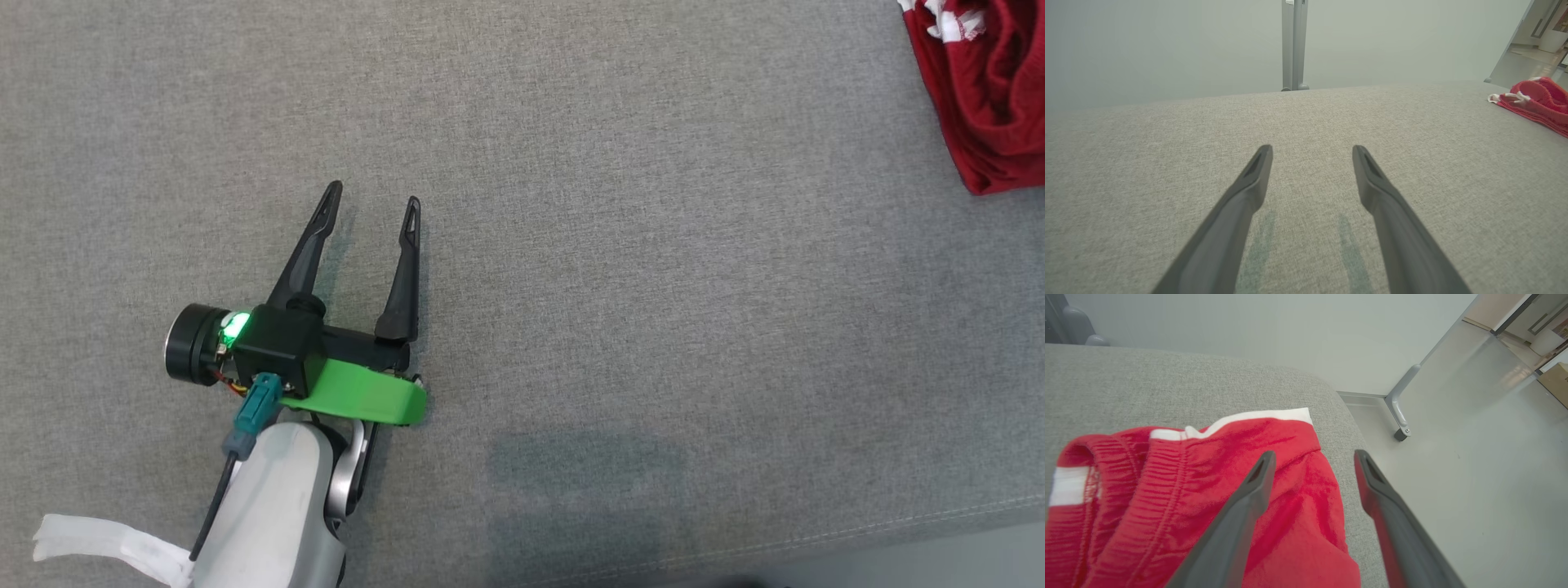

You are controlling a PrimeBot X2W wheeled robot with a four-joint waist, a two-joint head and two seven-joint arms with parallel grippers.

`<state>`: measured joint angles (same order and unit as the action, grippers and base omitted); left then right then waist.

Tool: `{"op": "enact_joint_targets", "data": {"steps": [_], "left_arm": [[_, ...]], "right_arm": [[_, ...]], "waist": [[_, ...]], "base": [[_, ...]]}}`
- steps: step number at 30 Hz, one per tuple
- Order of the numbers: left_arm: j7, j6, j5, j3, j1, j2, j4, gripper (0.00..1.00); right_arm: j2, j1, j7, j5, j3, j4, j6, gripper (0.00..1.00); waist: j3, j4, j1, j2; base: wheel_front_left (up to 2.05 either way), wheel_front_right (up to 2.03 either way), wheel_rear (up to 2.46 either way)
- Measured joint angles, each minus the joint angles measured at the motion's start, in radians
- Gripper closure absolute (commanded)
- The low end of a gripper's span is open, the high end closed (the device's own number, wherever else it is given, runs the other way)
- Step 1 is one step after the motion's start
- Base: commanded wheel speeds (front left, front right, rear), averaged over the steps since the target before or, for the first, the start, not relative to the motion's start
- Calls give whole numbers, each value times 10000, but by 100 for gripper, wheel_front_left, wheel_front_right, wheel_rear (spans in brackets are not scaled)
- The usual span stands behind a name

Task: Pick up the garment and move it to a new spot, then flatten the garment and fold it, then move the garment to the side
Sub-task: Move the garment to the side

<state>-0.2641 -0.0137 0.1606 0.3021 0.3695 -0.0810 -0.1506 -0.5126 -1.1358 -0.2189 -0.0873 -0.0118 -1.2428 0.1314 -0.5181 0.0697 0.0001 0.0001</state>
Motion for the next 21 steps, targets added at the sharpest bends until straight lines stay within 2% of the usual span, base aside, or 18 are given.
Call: {"op": "enact_joint_targets", "data": {"steps": [4,8,9,12,21], "left_arm": [[0,8,79,12,-13,15,-121,0],[0,8,251,-8,-119,52,-307,0],[0,8,251,-8,-119,52,-307,0],[0,48,368,-92,-229,79,-477,0],[0,155,761,-731,-959,130,-1141,0]], "right_arm": [[113,30,-324,658,-288,268,0,0],[1022,401,-418,742,-255,961,0,0],[1022,401,-418,742,-255,961,0,0],[1442,867,-439,523,92,1741,2,0],[2165,3277,-439,-527,901,4257,0,0]], "waist": [[222,41,0,0],[655,85,0,0],[655,85,0,0],[996,108,-1,0],[2381,88,-1,0]], "base": [[0,0,0],[0,0,0],[0,0,0],[0,0,0],[0,0,0]]}}
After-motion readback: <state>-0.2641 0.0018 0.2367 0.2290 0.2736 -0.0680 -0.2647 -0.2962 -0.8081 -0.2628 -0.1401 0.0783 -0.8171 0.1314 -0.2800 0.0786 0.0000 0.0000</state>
